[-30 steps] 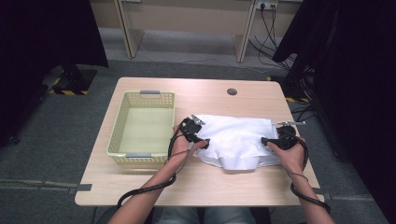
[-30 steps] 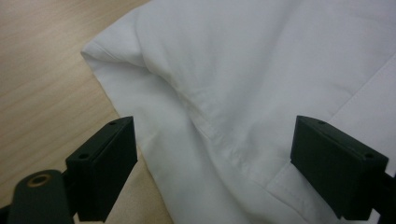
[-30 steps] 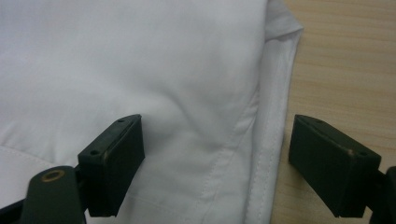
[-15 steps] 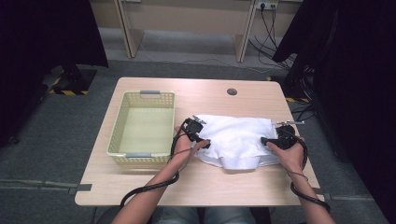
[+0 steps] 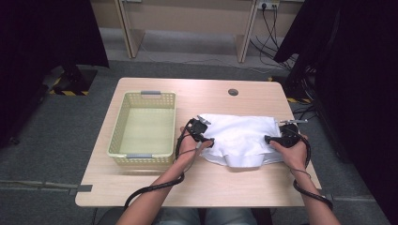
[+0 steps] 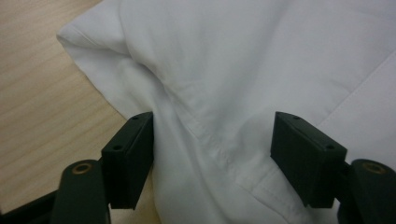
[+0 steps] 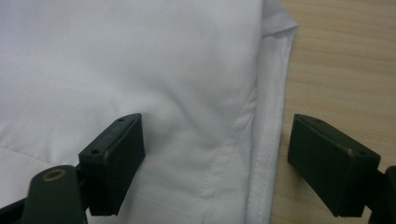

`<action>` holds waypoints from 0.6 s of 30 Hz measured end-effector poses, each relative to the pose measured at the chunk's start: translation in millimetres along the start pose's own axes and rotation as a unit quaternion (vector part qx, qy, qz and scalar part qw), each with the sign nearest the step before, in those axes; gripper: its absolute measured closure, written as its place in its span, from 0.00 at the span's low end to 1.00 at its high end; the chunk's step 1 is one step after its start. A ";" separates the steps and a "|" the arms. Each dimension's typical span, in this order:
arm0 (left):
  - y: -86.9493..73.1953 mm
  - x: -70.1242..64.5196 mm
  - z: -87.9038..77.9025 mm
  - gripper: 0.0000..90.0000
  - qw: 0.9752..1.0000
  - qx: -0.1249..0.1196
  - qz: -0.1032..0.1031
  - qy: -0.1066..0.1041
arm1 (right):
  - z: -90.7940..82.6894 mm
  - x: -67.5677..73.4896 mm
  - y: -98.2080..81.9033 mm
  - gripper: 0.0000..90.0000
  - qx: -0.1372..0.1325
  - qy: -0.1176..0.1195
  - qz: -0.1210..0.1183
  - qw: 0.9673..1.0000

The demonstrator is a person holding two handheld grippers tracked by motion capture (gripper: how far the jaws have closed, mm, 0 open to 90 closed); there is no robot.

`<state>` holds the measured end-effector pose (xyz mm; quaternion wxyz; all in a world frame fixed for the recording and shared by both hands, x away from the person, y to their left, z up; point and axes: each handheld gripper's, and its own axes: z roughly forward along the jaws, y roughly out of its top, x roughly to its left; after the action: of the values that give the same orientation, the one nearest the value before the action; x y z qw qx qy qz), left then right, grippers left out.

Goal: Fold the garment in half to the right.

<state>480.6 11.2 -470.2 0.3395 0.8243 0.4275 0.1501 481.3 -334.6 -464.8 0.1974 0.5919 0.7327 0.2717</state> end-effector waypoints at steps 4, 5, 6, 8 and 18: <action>1.2 -1.1 2.1 0.43 1.000 -0.011 0.001 0.000 | 0.8 -1.4 1.2 0.22 -0.001 0.001 -0.001 1.000; 1.2 -1.4 2.4 0.47 1.000 -0.014 0.000 -0.001 | 1.1 -1.9 1.3 0.22 -0.001 0.001 -0.002 1.000; 1.1 -1.7 2.8 0.51 1.000 -0.018 -0.002 -0.002 | 1.4 -2.2 1.6 0.22 -0.002 0.001 -0.003 1.000; 0.8 -1.5 3.2 0.55 1.000 -0.023 -0.003 -0.003 | 2.0 -2.8 2.2 0.22 -0.003 0.002 -0.003 1.000; -1.6 0.8 4.6 0.85 0.999 -0.043 -0.009 -0.024 | 4.1 -3.0 3.1 0.22 -0.009 0.002 -0.005 1.000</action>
<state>482.6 10.4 -474.7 0.3860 0.8086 0.4194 0.1459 486.8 -336.4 -466.2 0.2026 0.5859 0.7338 0.2780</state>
